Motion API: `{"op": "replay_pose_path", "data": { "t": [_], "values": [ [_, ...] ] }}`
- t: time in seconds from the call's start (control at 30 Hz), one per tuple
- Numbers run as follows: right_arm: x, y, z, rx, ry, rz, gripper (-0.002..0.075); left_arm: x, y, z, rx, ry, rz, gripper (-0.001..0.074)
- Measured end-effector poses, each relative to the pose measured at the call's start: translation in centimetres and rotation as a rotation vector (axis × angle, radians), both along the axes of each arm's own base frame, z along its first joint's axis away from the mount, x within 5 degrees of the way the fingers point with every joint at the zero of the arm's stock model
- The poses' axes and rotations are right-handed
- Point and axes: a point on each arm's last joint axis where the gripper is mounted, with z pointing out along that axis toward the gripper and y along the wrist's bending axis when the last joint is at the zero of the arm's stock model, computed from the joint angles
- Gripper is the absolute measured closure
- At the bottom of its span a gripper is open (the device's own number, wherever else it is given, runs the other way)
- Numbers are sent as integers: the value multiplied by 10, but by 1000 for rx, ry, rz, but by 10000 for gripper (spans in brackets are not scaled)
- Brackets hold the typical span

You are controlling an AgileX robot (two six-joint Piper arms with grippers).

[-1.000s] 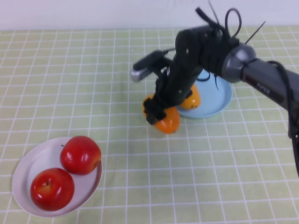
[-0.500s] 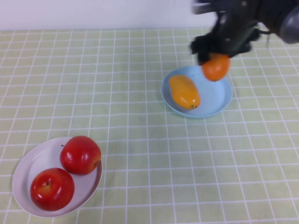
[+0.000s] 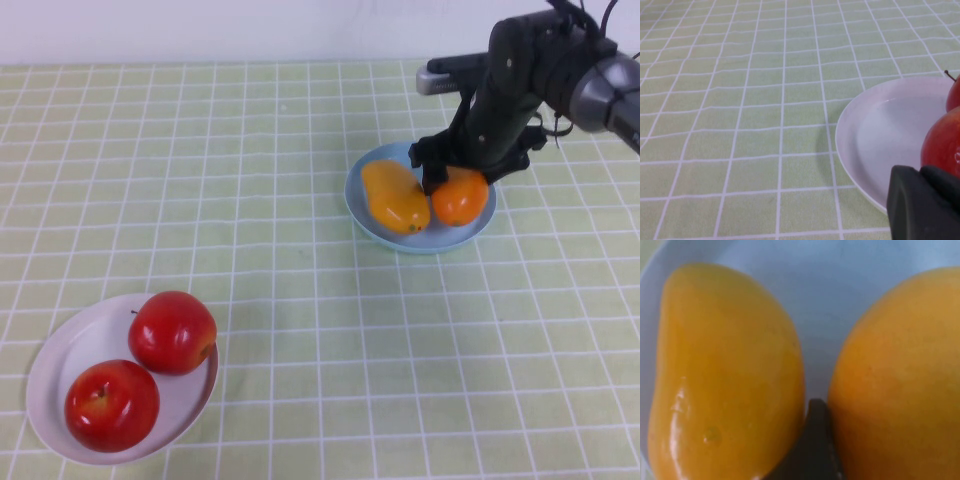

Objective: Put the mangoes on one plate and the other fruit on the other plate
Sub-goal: Put another type of fruit in the right plate

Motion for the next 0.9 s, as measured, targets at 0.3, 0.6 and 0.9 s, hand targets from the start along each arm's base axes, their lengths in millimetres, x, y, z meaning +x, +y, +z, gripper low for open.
{"op": "replay_pose_path", "data": {
  "t": [0.3,0.6,0.9],
  "values": [
    [1,1,-2,5,-1,2,47,0,0,0,0,0,0,731],
    [-20,-7,53,5,-25,2,87,0,0,0,0,0,0,731],
    [-104,5,120,33,-34,95,615,0,0,0,0,0,0,731]
  ]
}}
